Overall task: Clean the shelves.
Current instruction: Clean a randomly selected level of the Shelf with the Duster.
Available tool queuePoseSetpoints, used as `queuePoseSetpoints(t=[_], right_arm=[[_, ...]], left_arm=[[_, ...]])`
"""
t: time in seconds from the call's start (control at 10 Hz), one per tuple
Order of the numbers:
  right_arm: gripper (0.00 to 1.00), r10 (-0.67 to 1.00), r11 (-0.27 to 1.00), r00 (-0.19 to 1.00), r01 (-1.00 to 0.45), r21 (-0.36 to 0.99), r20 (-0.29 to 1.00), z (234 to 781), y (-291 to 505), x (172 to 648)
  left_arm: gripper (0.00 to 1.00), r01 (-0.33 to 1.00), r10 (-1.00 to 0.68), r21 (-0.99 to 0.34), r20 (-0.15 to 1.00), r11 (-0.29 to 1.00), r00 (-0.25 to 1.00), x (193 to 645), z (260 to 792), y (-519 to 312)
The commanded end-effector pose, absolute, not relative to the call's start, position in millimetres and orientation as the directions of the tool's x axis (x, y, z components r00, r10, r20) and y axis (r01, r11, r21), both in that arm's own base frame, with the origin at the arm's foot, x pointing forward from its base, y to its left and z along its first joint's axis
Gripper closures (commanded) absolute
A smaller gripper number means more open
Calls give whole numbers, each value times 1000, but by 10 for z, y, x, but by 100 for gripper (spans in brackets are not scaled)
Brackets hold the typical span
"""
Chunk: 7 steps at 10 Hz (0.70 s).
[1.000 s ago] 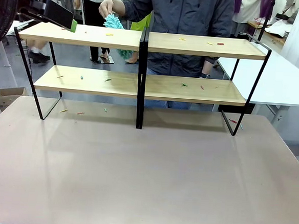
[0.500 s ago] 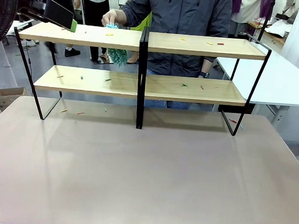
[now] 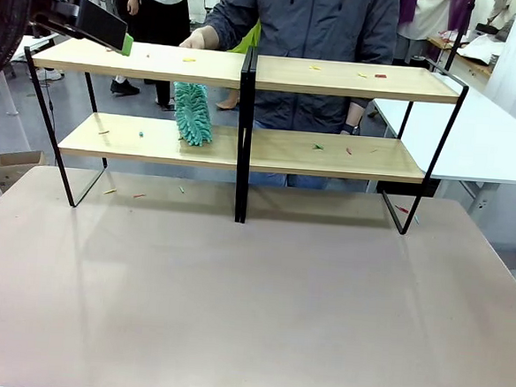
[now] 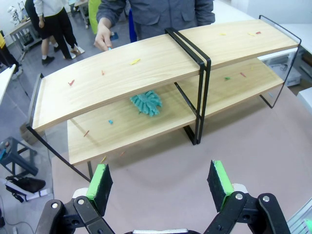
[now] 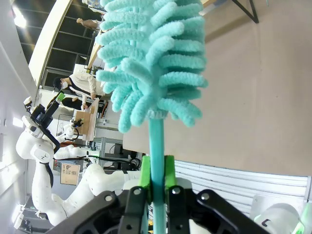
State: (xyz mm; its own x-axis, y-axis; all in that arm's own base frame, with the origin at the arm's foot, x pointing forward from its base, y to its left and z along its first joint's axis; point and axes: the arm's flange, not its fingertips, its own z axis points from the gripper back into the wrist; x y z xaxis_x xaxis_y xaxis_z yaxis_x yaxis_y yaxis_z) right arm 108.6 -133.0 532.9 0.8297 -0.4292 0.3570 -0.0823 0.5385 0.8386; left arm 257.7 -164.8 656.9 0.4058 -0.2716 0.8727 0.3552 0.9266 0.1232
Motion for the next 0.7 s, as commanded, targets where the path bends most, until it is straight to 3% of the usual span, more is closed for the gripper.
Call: queuePoseSetpoints(t=[0.0, 0.2, 0.3, 0.4, 0.5, 0.6], right_arm=[[87, -32, 555, 683, -595, 581, 730, 5612, -578, 956], [87, 146, 491, 657, -697, 523, 740, 5593, -253, 939], [87, 162, 637, 629, -655, 407, 760, 5558, -194, 947], [87, -92, 604, 810, -417, 679, 579, 5710, -724, 1132], [87, -92, 604, 810, -417, 679, 579, 5710, -724, 1132], [87, 79, 622, 773, -532, 575, 630, 5709, -404, 1251]], left_arm=[[0, 355, -270, 123, 874, 927, 404, 2576, 6576, -1627], [0, 355, -270, 123, 874, 927, 404, 2576, 6576, -1627], [0, 355, -270, 123, 874, 927, 404, 2576, 6576, -1627], [0, 355, -270, 123, 874, 927, 404, 2576, 6576, -1627], [0, 355, -270, 123, 874, 927, 404, 2576, 6576, -1627], [0, 355, -270, 123, 874, 927, 404, 2576, 6576, -1627]])
